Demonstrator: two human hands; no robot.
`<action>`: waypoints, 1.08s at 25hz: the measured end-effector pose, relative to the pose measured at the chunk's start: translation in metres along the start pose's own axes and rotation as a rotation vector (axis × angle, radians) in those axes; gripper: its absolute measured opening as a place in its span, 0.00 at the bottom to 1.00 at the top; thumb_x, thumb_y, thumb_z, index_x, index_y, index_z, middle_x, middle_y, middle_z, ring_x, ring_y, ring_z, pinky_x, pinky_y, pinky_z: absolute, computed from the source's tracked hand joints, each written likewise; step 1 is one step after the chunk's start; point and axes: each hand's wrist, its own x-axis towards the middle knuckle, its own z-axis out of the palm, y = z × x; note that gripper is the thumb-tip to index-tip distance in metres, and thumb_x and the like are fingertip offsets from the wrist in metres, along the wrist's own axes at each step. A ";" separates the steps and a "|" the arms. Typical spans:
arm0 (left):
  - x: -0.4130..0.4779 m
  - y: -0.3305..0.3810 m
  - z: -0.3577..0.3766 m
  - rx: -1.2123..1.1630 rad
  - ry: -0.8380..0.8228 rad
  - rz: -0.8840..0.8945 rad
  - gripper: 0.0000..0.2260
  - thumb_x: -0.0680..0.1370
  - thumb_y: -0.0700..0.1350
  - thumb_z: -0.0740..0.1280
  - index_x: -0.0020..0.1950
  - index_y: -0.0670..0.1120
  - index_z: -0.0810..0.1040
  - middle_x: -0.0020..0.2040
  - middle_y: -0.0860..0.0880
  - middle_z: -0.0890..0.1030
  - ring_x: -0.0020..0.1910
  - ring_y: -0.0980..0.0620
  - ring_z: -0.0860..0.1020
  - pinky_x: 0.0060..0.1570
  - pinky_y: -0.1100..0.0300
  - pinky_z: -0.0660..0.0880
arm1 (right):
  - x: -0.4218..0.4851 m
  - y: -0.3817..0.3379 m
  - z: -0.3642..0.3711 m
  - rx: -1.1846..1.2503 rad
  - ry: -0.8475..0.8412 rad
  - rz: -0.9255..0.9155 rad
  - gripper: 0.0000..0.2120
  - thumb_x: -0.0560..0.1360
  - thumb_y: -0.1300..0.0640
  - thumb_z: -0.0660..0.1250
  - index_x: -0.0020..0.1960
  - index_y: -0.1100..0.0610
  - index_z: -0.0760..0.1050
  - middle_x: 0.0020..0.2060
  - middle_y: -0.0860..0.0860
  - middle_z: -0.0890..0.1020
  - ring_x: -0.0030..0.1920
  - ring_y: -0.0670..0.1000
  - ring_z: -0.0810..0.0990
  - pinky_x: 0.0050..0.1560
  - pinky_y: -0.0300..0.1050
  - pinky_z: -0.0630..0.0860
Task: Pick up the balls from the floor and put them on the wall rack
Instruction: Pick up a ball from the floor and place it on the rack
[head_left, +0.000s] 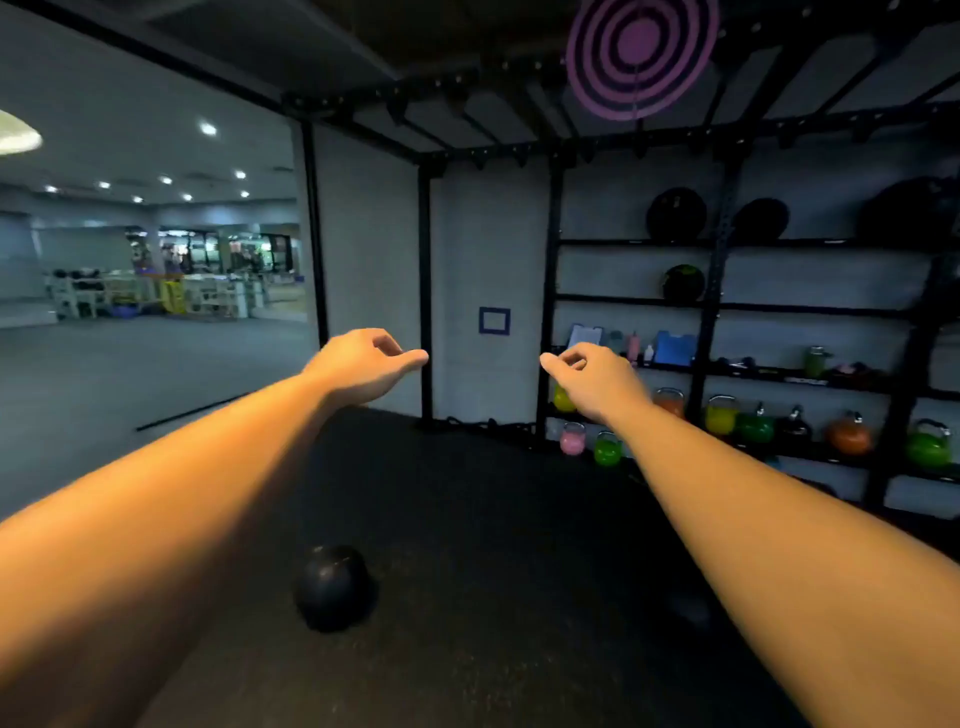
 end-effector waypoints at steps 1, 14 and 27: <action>-0.003 -0.013 0.001 0.025 -0.015 -0.028 0.21 0.75 0.72 0.68 0.53 0.55 0.82 0.52 0.53 0.85 0.57 0.47 0.81 0.60 0.49 0.78 | 0.001 -0.003 0.016 -0.017 -0.052 0.007 0.19 0.77 0.31 0.62 0.51 0.46 0.78 0.50 0.46 0.83 0.53 0.53 0.81 0.55 0.52 0.77; 0.135 -0.216 0.038 0.184 -0.089 -0.110 0.24 0.75 0.74 0.66 0.56 0.56 0.80 0.57 0.52 0.84 0.58 0.46 0.81 0.57 0.47 0.78 | 0.130 -0.054 0.278 -0.181 -0.302 -0.068 0.28 0.77 0.28 0.60 0.66 0.46 0.75 0.61 0.50 0.82 0.57 0.54 0.79 0.49 0.50 0.75; 0.310 -0.435 0.105 0.276 -0.241 -0.231 0.28 0.75 0.76 0.63 0.61 0.55 0.78 0.58 0.52 0.85 0.53 0.50 0.80 0.47 0.51 0.74 | 0.287 -0.052 0.536 -0.231 -0.498 -0.092 0.29 0.77 0.27 0.59 0.69 0.45 0.73 0.60 0.50 0.80 0.53 0.51 0.79 0.49 0.52 0.78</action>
